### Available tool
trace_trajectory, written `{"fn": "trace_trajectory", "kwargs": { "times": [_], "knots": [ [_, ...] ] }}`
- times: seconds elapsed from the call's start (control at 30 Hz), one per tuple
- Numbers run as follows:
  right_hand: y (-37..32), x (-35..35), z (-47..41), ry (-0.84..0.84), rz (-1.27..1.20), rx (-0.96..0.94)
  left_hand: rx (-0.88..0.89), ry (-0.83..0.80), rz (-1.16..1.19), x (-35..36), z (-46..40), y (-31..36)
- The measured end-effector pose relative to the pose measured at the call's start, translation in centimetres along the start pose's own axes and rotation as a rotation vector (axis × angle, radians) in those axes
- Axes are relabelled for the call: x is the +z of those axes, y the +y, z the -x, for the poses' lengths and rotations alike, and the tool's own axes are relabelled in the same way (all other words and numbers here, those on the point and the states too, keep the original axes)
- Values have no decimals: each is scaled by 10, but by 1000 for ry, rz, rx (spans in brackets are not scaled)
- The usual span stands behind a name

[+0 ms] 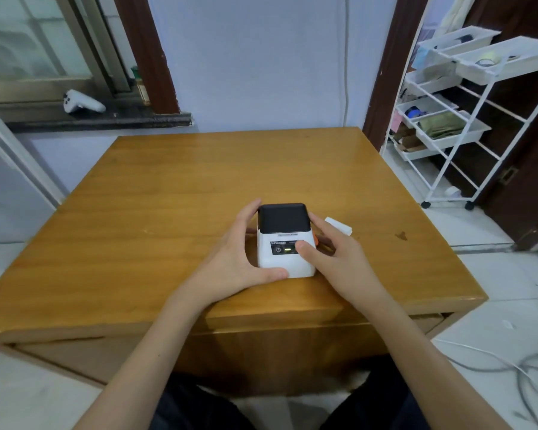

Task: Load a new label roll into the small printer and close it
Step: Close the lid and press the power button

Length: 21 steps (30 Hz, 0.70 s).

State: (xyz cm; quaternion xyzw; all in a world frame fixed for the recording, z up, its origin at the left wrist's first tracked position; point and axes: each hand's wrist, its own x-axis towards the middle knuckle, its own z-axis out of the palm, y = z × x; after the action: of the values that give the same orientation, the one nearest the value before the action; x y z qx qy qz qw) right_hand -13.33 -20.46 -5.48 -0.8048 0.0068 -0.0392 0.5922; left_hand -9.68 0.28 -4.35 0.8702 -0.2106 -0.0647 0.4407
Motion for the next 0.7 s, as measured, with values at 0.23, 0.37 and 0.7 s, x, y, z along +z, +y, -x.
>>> {"fn": "trace_trajectory", "kwargs": {
  "times": [0.23,0.37,0.7],
  "knots": [
    [-1,0,0,8,4,6,-14,8,-22,0,0,2],
    [-1,0,1,8,3,-1,-35,8,-35,1,0,3],
    [-2,0,2,4,9,-2,-29,5,-24,0,2,4]
  ]
}}
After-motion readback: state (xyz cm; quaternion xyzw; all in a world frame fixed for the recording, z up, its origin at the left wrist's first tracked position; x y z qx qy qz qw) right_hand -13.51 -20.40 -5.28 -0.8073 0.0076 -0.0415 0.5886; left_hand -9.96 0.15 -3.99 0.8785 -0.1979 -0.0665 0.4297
